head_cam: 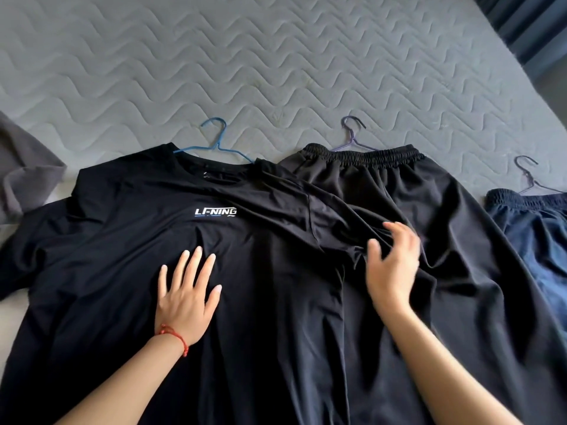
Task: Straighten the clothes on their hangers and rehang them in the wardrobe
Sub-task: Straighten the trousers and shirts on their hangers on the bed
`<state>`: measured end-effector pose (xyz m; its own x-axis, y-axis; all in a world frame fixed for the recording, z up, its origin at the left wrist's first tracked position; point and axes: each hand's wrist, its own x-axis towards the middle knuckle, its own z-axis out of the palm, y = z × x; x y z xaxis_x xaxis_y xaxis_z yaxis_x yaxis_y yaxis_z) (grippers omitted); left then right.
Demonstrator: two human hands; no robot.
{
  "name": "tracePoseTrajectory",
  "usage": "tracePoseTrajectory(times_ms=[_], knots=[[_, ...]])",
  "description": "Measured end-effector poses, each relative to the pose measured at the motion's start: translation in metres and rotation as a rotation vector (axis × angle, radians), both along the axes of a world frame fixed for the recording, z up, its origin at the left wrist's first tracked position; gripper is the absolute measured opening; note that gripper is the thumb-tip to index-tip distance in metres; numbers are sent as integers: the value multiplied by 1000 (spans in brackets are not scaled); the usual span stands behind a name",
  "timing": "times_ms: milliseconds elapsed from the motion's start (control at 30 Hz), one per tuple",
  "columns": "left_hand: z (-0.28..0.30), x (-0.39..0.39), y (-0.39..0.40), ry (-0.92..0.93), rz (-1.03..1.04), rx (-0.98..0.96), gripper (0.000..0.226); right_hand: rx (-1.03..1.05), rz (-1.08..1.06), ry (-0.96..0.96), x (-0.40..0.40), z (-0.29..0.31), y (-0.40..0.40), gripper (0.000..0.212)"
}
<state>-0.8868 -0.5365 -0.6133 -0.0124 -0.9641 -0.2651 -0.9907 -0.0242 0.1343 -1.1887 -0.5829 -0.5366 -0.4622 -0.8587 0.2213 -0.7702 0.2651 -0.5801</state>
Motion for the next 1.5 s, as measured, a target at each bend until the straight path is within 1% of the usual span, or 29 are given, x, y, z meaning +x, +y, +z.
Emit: tracePoseTrajectory(times_ms=[33, 67, 100, 167, 200, 267, 300, 367, 433, 533, 600, 667, 733, 800, 833, 900, 933, 967, 1033, 1067, 1167, 1267, 1333, 1400, 1467, 1500], knots=[[0, 0, 0, 2, -3, 6, 68, 7, 67, 23, 17, -3, 3, 36], [1, 1, -1, 4, -5, 8, 68, 6, 92, 19, 33, -6, 5, 32], [1, 1, -1, 6, -6, 11, 67, 7, 78, -27, 48, -7, 8, 25], [2, 2, -1, 9, -10, 12, 67, 58, -65, -216, 69, -10, 13, 12], [2, 4, 0, 11, -13, 12, 66, 107, -167, -282, 73, -13, 16, 11], [1, 8, 4, 21, -28, 6, 66, 237, -323, -340, 74, -20, 25, 20], [1, 11, 7, 30, -39, -2, 64, 305, -362, -367, 73, -23, 31, 28], [2, 18, 14, 61, -62, -37, 57, 376, -363, -433, 69, -27, 41, 42], [4, 27, 23, 116, -40, -84, 53, 395, -329, -496, 64, -26, 47, 49], [11, 46, 44, 188, 86, -181, 50, 494, -292, -588, 61, -20, 52, 51], [15, 66, 60, 154, 177, -227, 50, 561, -266, -585, 64, -21, 57, 53], [21, 90, 74, 93, 285, -265, 51, 606, -236, -578, 69, -19, 63, 49], [28, 112, 84, 81, 440, -290, 50, 619, -226, -603, 73, -18, 70, 46], [33, 128, 90, 138, 664, -292, 46, 630, -229, -619, 76, -13, 76, 58], [36, 133, 91, 182, 770, -266, 47, 623, -221, -621, 78, -8, 78, 57], [40, 143, 88, 311, 914, -195, 54, 621, -228, -603, 81, -4, 82, 43], [40, 147, 85, 384, 971, -162, 54, 628, -229, -585, 83, -2, 84, 38], [41, 150, 82, 456, 1017, -132, 49, 632, -224, -572, 83, -2, 86, 35], [40, 157, 80, 555, 1015, -71, 28, 634, -229, -547, 80, -8, 88, 36], [37, 161, 82, 577, 989, -41, 27, 638, -239, -525, 78, -10, 91, 35], [33, 171, 96, 523, 933, 23, 42, 623, -317, -448, 67, -13, 99, 26], [31, 183, 120, 462, 919, 124, 44, 666, -407, -366, 58, -10, 109, 28], [31, 186, 133, 419, 890, 213, 42, 712, -450, -303, 56, -7, 114, 29], [33, 186, 141, 402, 901, 269, 38, 729, -440, -194, 58, -8, 115, 32], [40, 185, 140, 393, 905, 269, 27, 651, -367, -58, 66, -9, 115, 38], [45, 184, 137, 405, 912, 234, 18, 577, -300, 4, 72, -9, 114, 42]])
